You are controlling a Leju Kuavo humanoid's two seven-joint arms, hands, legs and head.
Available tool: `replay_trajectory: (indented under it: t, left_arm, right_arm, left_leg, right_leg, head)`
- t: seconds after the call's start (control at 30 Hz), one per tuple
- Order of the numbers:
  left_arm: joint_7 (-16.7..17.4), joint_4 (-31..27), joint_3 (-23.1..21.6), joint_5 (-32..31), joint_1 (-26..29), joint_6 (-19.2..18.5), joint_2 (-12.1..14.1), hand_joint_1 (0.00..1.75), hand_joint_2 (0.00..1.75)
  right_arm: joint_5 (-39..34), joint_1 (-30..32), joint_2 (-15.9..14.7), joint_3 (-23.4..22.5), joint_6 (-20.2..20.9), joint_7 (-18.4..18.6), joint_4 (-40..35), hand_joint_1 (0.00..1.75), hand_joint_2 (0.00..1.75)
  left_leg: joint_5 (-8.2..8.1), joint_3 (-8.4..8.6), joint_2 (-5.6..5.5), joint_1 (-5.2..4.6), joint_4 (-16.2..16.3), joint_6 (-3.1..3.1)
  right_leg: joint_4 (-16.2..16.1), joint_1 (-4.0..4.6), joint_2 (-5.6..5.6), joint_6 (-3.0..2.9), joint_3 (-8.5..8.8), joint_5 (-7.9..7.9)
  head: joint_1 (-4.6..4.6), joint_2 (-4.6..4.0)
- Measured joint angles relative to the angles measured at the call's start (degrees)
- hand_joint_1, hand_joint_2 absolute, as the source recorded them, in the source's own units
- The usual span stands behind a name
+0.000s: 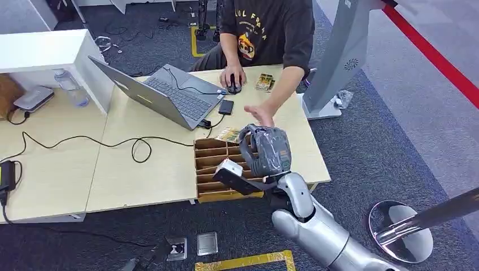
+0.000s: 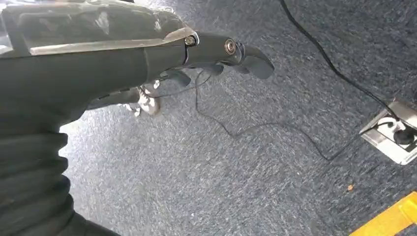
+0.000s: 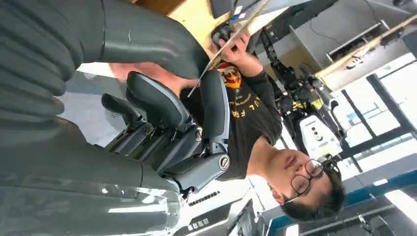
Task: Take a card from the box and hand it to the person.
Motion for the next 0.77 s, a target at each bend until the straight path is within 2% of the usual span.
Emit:
replay_trajectory:
  t: [0.37, 0.4, 0.43, 0.6, 0.77]
  left_arm:
    - [1.31, 0.0, 0.0, -2.69, -1.83, -3.12, -0.72, 0.0, 1.75]
    - [1.51, 0.0, 0.0, -3.06, -2.04, -3.21, -0.85, 0.0, 1.75]
    - [1.6, 0.0, 0.0, -3.37, -2.31, -3.47, -1.05, 0.0, 1.75]
    - [1.57, 0.07, -0.09, -4.83, -3.22, -3.8, -1.99, 0.0, 1.75]
    - [1.14, 0.15, -0.35, -5.97, -3.53, -4.17, -2.64, 0.0, 1.75]
  right_arm:
    - [-4.61, -7.44, 1.79, -0.7, 0.15, -2.66, 12.57, 1.75, 1.75]
    - [-4.9, -8.24, 2.14, -0.68, 0.18, -2.69, 14.04, 1.45, 1.75]
    - [-5.16, -8.96, 2.45, -0.68, 0.07, -2.82, 15.59, 0.05, 1.75]
    - [-6.86, -11.9, 3.93, -0.76, -2.73, -3.91, 22.32, 0.0, 1.75]
    - [-7.95, -11.82, 4.2, -1.0, -5.37, -4.55, 23.91, 0.0, 1.75]
  left_leg:
    - [0.08, -0.05, -0.03, 0.0, 0.0, -0.03]
    - [0.08, -0.05, -0.03, 0.0, 0.0, -0.03]
    - [0.08, -0.06, -0.05, 0.0, 0.0, -0.03]
    - [0.09, -0.1, -0.06, 0.0, 0.01, -0.02]
    - [0.09, -0.16, -0.04, 0.0, 0.01, -0.02]
  right_leg:
    - [0.01, 0.0, -0.03, -0.01, -0.03, 0.03]
    - [0.01, 0.0, -0.03, 0.0, -0.03, 0.03]
    - [0.01, 0.0, -0.05, 0.0, -0.03, 0.03]
    - [0.01, 0.0, -0.06, 0.0, -0.07, 0.04]
    - [0.01, 0.0, -0.05, 0.0, -0.19, 0.04]
  head:
    - [0.02, 0.0]
    - [-0.02, 0.0]
    - [0.04, 0.0]
    - [0.0, 0.0]
    - [0.0, 0.0]
